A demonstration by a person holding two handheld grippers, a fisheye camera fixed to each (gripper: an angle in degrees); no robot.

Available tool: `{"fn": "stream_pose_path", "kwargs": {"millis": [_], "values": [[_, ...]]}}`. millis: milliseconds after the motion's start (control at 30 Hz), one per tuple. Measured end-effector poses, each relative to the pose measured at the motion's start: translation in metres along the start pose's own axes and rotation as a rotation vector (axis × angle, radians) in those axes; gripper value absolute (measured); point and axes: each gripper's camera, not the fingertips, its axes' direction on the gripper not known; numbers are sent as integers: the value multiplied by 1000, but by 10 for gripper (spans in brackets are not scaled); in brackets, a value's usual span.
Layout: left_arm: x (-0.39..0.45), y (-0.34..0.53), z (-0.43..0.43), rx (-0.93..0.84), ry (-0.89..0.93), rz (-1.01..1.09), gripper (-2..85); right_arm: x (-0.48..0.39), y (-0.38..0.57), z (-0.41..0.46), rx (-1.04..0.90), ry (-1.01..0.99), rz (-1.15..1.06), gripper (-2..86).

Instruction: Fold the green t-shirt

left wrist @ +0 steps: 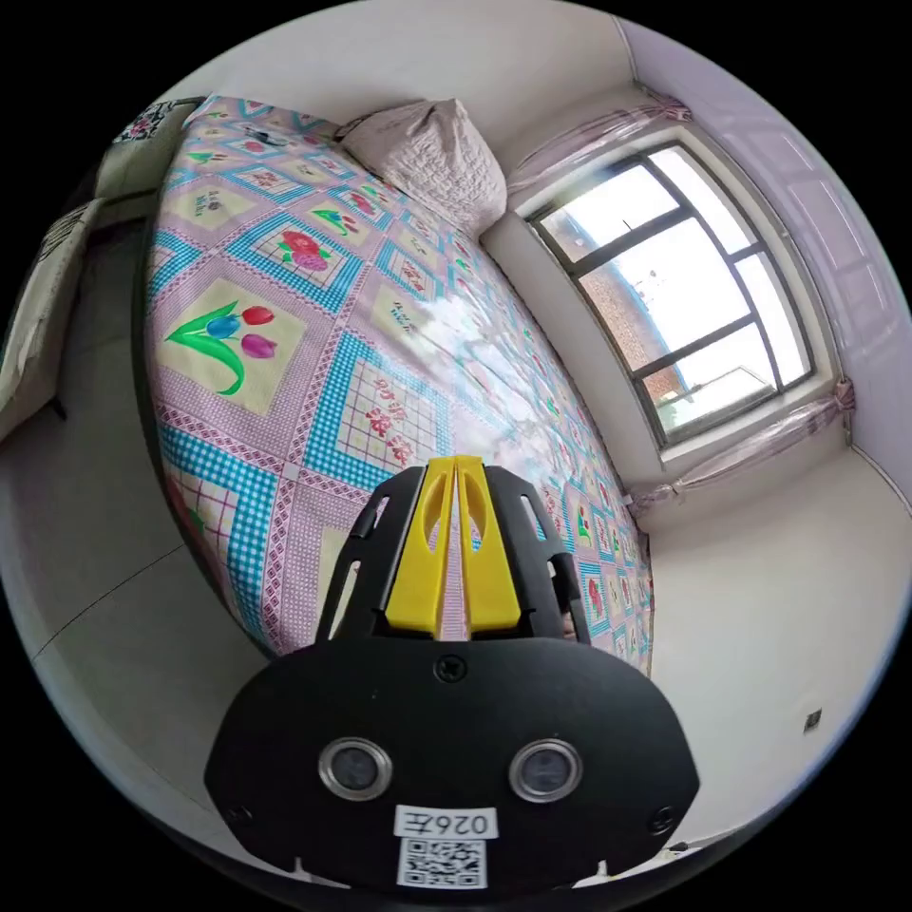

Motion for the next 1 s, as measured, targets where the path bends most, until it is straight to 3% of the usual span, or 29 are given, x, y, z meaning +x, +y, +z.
{"fn": "stream_pose_path", "kwargs": {"millis": [233, 433, 733, 1000], "values": [[-82, -8, -22, 49, -232, -231, -10, -7, 2, 14, -49, 64, -141, -9], [-152, 2, -55, 97, -312, -517, -10, -9, -1, 27, -59, 78, -224, -9], [-207, 33, -79, 147, -274, -813, -10, 27, -17, 45, -72, 1, -164, -9], [-212, 34, -73, 157, -207, -874, -10, 66, -36, 49, -34, -211, -27, -9]]}}
